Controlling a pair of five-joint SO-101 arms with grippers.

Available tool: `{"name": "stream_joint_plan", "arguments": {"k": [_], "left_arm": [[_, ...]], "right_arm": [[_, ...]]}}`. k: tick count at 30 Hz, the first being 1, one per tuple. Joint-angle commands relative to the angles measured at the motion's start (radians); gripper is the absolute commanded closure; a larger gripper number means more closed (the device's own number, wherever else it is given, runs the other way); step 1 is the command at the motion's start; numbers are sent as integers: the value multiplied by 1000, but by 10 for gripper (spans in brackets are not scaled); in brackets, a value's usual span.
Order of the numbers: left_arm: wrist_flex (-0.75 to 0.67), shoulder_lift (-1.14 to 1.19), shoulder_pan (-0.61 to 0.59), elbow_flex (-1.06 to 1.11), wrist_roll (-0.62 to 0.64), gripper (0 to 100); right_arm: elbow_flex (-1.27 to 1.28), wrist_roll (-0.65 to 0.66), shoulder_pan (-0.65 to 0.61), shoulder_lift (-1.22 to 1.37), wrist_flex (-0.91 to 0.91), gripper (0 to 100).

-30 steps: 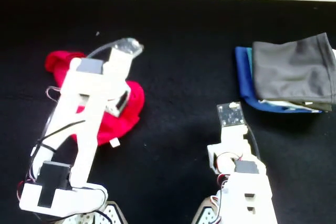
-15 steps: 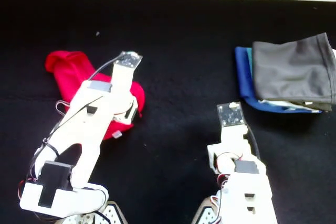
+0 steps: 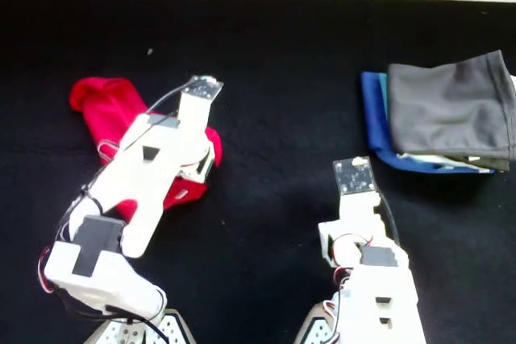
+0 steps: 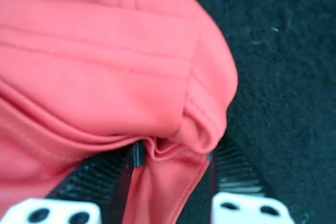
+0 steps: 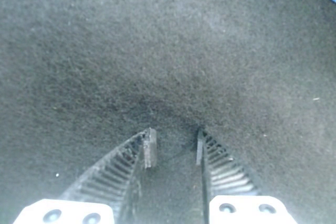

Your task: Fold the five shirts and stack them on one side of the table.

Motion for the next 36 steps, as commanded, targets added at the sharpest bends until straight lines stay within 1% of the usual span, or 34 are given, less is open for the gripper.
{"name": "stream_joint_plan", "arguments": {"k": [1, 3, 4, 12, 18, 21, 23, 25, 27, 30, 32, 36], "left_arm": [[91, 2, 12, -122, 3, 923], [157, 4, 10, -188, 6, 999], [189, 4, 8, -217, 6, 987], [411, 2, 7, -417, 6, 992], [542, 2, 5, -510, 6, 992], [635, -15, -33, -628, 8, 992], [690, -48, -94, -731, 3, 992], [733, -84, -191, -828, 2, 992], [758, -102, -314, -895, -8, 992], [756, -97, -507, -914, -95, 992], [755, -77, -622, -914, -132, 992], [740, -30, -800, -923, -147, 992]], "right_arm": [[12, -8, 12, -1, -19, 858], [12, -8, 12, -1, -19, 858], [12, -8, 12, -1, -19, 858], [10, -8, 12, -1, -19, 858], [10, -8, 12, -1, -19, 858], [12, -8, 12, -1, -19, 858], [12, -8, 12, -1, -19, 858], [12, -8, 12, -1, -19, 858], [4, -3, 12, 5, -15, 858], [-94, -2, 1, 8, 53, 858], [-219, -8, -47, 10, 136, 858], [-472, -8, -216, 62, 254, 858]]}}
